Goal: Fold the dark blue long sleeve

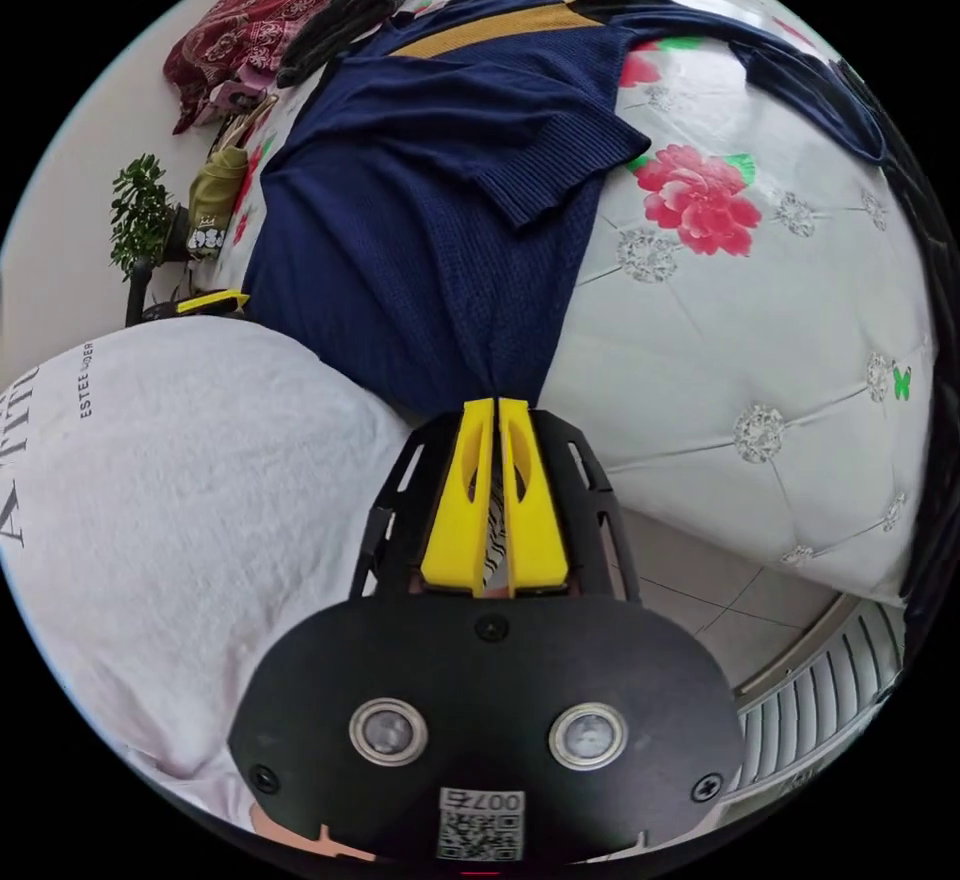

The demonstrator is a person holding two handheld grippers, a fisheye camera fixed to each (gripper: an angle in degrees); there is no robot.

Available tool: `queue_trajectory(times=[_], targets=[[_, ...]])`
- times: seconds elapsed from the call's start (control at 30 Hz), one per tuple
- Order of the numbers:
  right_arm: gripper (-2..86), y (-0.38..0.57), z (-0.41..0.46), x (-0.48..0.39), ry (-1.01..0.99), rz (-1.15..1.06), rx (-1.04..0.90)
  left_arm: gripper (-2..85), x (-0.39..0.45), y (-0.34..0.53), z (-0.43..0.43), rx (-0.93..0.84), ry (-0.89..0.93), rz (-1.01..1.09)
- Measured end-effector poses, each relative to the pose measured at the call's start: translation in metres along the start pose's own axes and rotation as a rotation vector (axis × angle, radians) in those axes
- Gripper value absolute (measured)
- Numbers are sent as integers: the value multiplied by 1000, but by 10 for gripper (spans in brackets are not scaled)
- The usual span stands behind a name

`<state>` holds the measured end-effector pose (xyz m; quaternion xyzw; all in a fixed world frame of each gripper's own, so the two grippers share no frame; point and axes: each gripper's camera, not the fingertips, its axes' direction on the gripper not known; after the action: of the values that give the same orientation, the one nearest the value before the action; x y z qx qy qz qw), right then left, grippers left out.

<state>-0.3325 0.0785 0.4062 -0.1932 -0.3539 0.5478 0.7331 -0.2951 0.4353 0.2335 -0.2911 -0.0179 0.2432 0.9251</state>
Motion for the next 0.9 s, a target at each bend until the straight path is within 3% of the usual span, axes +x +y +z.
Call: queue_trajectory(times=[0.1, 0.23, 0.3, 0.43, 0.53, 0.67, 0.9], targets=[[0, 11, -6, -5, 54, -7, 13, -9, -22, 28, 9, -43, -18, -60], [0, 17, 7, 0, 9, 30, -27, -6, -60, 66, 30, -23, 193, -266], [3, 17, -2, -4, 43, 30, 0, -3, -66, 72, 28, -23, 170, -322], [14, 3, -54, -43, 105, -84, 184, 26, -61, 61, -20, 102, 36, -212], [17, -39, -58, -76, 140, -180, 252, 46, -57, 16, -45, 193, 12, -111], [16, -103, -25, -100, 175, -227, 205, 46, -47, -77, -56, 261, 10, 0], [0, -151, 1, -105, 238, -176, 98, 13, -25, -199, -43, 228, -76, 137]])
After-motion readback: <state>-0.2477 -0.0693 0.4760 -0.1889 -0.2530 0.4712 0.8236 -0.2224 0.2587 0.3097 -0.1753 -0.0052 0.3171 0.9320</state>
